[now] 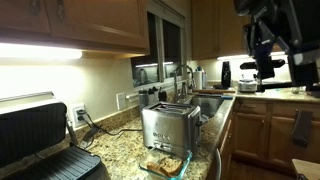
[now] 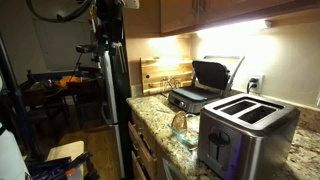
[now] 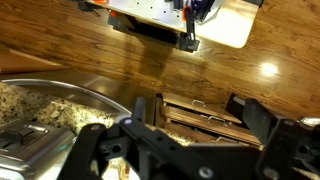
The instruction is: Place one slice of bread in the left slot of the toaster
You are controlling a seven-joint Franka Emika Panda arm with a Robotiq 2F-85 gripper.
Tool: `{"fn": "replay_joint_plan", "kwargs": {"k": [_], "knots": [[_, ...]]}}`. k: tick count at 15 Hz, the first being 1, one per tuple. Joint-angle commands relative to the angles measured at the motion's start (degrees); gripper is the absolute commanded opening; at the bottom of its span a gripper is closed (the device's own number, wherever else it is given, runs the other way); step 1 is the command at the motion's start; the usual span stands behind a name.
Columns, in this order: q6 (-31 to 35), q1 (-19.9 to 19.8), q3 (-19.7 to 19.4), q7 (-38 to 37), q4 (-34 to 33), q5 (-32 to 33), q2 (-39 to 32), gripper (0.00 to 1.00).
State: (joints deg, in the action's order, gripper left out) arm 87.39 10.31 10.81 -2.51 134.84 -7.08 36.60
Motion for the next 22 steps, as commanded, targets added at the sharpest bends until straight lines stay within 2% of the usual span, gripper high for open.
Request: {"fn": "replay_joint_plan", "kwargs": {"k": [1,12,22], "knots": [[-0.1,0.0,0.0,0.0,-0.1,0.0,-0.1,1.00],[0.5,-0.3,0.1,-0.4,-0.1,0.4,-0.6,1.00],[4.5,-1.2,0.1,-0.8,-0.8,3.1,-7.2,1.00]]}}
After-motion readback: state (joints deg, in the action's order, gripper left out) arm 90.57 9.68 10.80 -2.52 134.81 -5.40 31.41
